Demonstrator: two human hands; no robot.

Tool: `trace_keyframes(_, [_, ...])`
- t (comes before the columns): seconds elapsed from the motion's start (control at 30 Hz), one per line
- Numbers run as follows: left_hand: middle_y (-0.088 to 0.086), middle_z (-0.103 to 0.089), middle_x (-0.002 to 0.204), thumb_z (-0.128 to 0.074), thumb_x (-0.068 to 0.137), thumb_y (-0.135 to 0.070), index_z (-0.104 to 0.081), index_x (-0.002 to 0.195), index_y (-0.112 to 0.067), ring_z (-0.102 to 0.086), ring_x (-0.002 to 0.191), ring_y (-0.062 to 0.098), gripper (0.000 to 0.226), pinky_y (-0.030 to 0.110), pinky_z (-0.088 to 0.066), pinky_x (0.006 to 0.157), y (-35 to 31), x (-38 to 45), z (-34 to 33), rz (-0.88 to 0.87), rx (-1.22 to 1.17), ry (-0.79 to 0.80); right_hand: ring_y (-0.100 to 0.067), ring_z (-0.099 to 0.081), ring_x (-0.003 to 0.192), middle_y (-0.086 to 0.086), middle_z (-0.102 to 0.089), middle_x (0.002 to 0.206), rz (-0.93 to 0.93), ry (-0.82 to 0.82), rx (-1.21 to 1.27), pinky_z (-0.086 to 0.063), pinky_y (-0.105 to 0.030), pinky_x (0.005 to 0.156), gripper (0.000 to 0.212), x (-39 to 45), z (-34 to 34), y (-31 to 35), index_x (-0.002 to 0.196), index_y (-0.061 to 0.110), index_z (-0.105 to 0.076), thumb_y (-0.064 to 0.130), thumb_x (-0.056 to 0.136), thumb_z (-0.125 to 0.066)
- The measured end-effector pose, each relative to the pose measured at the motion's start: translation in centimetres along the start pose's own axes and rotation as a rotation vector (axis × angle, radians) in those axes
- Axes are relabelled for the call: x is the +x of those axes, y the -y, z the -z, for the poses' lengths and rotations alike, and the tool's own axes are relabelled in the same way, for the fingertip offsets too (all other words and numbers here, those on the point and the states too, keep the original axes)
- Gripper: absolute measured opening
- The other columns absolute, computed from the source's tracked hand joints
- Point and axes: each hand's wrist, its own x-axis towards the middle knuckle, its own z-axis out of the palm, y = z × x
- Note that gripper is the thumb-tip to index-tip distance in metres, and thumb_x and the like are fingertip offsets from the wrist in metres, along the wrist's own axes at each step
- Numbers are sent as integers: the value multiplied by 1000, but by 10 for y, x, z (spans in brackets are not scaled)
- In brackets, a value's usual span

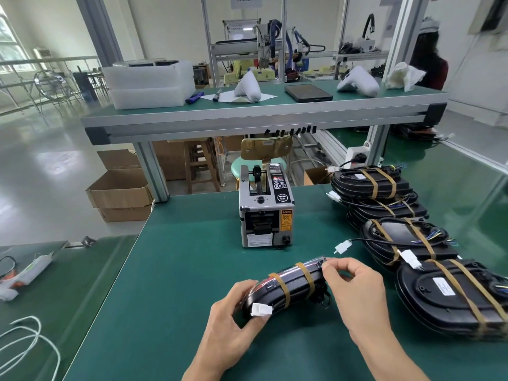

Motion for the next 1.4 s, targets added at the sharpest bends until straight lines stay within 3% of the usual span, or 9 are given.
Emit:
trace_keyframes(0.23, [0,-76,116,-76,93,-32,-63,130,-26,-74,104,25,39,34,-59,92,0,1,0,1,-6,6,-3,-68,72,25,-72,73,28,-6,-76,-51,-28,69,15,-2,2,1,73,31,-73,25,87,-76])
trace_keyframes(0.43, [-2,-76,116,-77,93,-31,-62,130,-29,-74,104,23,40,28,-58,92,0,1,0,-5,-3,6,-6,-68,76,15,-72,77,77,-17,-126,-54,-32,74,17,-6,-1,6,75,30,-71,20,88,-74])
trace_keyframes(0.73, [-1,-76,115,-78,94,-34,-63,130,-26,-74,101,24,40,28,-58,89,2,2,0,-13,6,3,-9,-68,78,14,-72,74,74,-14,-168,-55,-35,78,17,-1,-1,7,72,29,-71,20,86,-75])
trace_keyframes(0.97, [-3,-77,113,-78,93,-35,-63,129,-27,-74,100,22,40,25,-57,89,1,2,0,-15,7,-1,0,-67,71,25,-70,69,29,-3,-160,-45,-18,62,15,6,2,3,70,28,-72,24,83,-78])
trace_keyframes(1.17, [-1,-76,114,-78,94,-35,-64,129,-23,-74,102,24,40,29,-58,90,0,1,0,-16,-2,-5,0,-66,71,21,-71,68,32,-6,-160,-44,-16,61,15,7,1,1,70,29,-71,24,83,-79])
trace_keyframes(1.4, [-1,-76,114,-78,93,-34,-65,128,-24,-74,101,24,39,31,-59,90,0,1,0,-18,1,-5,8,-64,73,28,-70,72,31,6,-145,-44,-19,61,14,7,2,-1,70,28,-72,24,82,-79])
